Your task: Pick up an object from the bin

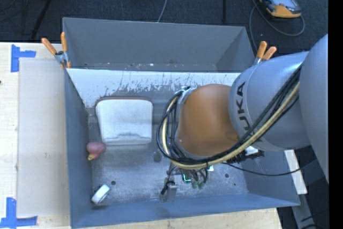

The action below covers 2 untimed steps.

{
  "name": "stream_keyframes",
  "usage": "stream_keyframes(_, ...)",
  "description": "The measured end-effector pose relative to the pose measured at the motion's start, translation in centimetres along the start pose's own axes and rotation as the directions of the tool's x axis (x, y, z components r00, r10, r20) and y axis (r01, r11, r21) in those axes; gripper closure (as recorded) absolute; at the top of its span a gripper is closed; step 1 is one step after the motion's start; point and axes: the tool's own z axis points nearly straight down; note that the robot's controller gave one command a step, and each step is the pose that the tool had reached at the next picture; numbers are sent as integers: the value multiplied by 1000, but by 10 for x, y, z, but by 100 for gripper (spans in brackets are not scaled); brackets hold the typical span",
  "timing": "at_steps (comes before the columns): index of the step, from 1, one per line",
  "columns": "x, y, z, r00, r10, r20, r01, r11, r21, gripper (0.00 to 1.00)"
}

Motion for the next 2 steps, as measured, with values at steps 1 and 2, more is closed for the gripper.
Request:
stream_keyframes(1,-4,53,62,952,-306,29,306,952,3,0)
stream_keyframes(2,-20,124,-12,987,-160,16,160,987,-4,0)
